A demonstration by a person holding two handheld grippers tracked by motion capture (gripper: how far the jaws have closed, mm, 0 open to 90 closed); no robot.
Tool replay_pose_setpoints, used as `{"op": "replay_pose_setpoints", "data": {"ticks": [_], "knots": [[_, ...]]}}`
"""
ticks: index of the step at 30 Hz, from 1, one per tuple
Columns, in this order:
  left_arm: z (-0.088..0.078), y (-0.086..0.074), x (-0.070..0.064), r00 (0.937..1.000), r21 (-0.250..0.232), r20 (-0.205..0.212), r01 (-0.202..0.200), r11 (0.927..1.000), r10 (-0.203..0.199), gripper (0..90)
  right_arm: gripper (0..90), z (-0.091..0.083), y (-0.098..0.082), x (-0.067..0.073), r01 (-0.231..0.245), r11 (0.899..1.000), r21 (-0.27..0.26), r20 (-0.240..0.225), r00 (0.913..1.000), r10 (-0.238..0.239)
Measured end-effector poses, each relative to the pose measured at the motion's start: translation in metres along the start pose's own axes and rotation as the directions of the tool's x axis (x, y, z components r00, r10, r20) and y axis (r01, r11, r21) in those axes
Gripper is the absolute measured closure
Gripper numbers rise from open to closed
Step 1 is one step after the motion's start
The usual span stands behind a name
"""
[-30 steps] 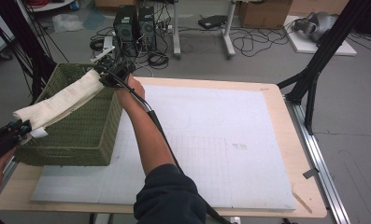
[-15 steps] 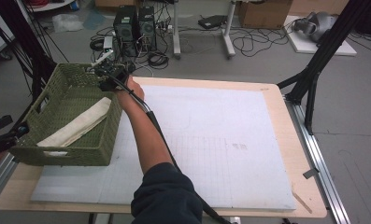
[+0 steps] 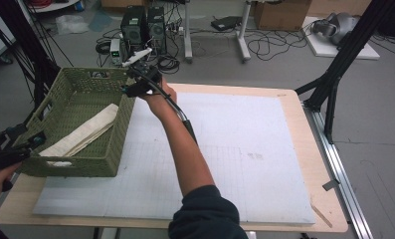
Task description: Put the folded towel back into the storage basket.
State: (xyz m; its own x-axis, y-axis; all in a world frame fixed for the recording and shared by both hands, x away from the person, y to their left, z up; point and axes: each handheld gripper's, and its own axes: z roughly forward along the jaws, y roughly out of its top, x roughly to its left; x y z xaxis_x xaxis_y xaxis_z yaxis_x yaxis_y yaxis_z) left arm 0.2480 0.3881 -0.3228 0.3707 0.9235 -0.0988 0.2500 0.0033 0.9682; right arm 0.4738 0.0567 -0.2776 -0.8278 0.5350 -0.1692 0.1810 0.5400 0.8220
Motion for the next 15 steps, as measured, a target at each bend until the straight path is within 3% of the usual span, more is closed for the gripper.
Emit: {"op": "replay_pose_setpoints", "data": {"ticks": [3, 10, 15], "knots": [[0.009, 0.001, -0.010, 0.9992, -0.012, 0.040, 0.003, 0.9999, -0.002, 22.8, 26.4, -0.021, -0.013, -0.008, -0.013, 1.000, -0.009, -0.007, 0.9999, 0.013], [0.036, 0.005, -0.041, 0.9915, -0.005, 0.128, -0.021, 0.9998, 0.021, 22.2, 13.7, -0.073, -0.052, -0.032, -0.067, 0.998, -0.015, 0.022, 0.9975, 0.067], [0.056, 0.008, -0.066, 0.9795, -0.016, 0.195, -0.047, 0.9987, 0.050, 22.2, 13.3, -0.107, -0.086, -0.045, -0.107, 0.994, -0.015, 0.056, 0.9927, 0.107]]}}
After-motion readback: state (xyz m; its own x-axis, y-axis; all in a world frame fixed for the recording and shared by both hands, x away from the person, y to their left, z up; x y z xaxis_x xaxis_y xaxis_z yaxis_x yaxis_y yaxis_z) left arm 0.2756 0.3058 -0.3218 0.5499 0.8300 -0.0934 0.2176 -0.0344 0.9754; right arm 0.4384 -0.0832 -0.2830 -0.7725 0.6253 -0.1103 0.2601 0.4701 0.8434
